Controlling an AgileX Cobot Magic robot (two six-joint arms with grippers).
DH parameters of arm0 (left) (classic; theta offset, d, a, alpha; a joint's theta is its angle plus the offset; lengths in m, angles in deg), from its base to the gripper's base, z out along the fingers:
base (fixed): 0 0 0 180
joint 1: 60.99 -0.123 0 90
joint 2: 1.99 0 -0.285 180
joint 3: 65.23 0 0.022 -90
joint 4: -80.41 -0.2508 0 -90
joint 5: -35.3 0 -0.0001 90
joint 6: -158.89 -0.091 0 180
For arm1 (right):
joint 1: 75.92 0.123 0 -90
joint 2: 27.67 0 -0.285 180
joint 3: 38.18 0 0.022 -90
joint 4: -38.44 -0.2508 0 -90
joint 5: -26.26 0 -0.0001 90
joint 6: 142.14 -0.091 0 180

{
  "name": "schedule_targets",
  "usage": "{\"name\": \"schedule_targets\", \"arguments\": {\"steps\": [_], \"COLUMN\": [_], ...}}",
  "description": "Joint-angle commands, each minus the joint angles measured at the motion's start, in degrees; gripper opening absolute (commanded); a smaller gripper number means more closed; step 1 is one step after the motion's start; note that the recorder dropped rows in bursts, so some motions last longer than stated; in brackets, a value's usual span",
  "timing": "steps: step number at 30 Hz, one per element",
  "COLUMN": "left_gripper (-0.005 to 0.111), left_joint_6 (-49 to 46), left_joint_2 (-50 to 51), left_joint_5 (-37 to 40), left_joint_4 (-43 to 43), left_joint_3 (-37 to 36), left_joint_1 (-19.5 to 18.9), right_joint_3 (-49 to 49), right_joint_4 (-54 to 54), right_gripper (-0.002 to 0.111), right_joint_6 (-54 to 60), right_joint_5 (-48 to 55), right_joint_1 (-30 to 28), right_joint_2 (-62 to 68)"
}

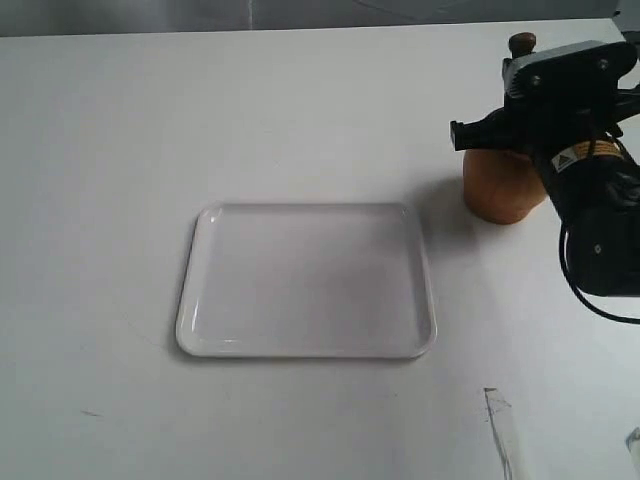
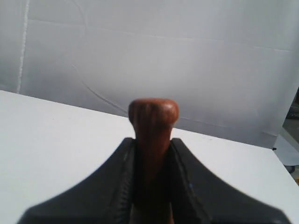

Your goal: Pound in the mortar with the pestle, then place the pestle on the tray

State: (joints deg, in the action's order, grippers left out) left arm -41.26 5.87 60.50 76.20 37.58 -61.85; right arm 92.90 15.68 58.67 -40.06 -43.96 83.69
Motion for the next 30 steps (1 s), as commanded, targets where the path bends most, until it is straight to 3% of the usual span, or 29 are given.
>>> {"name": "schedule_targets", "arguments": {"steps": [1, 8, 13, 16, 21, 26, 30], "left_gripper": [0.0, 0.0, 0.0, 0.0, 0.0, 0.0, 0.0], "left_joint_6": [0.5, 0.5, 0.5, 0.5, 0.5, 0.5, 0.5], "left_joint_2": [-0.1, -0.1, -0.1, -0.1, -0.1, -0.1, -0.1], "left_joint_5": [-0.2, -0.2, -0.2, -0.2, -0.2, -0.2, -0.2], "left_joint_4": [0.4, 0.4, 0.4, 0.4, 0.4, 0.4, 0.4], "left_joint_3": [0.0, 0.0, 0.0, 0.0, 0.0, 0.0, 0.0], "left_joint_1": [0.4, 0.4, 0.4, 0.4, 0.4, 0.4, 0.4], "right_joint_3": [-0.5, -0.5, -0.4, 1.3, 8.7, 14.0, 18.0], "right_joint_4": [-0.3, 1.2, 15.6, 31.4, 55.6, 81.1, 90.8], "right_gripper": [0.0, 0.0, 0.0, 0.0, 0.0, 0.0, 0.0], "right_joint_6": [-0.9, -0.9, -4.3, -14.3, -40.4, -63.9, -75.1], "right_joint_5": [-0.3, -3.0, 3.5, 12.1, 29.9, 31.1, 33.4], "right_joint_1": [0.0, 0.1, 0.1, 0.1, 0.1, 0.3, 3.1], "right_joint_2": [1.4, -11.2, -24.0, -28.5, -27.5, -20.2, -12.4]}}
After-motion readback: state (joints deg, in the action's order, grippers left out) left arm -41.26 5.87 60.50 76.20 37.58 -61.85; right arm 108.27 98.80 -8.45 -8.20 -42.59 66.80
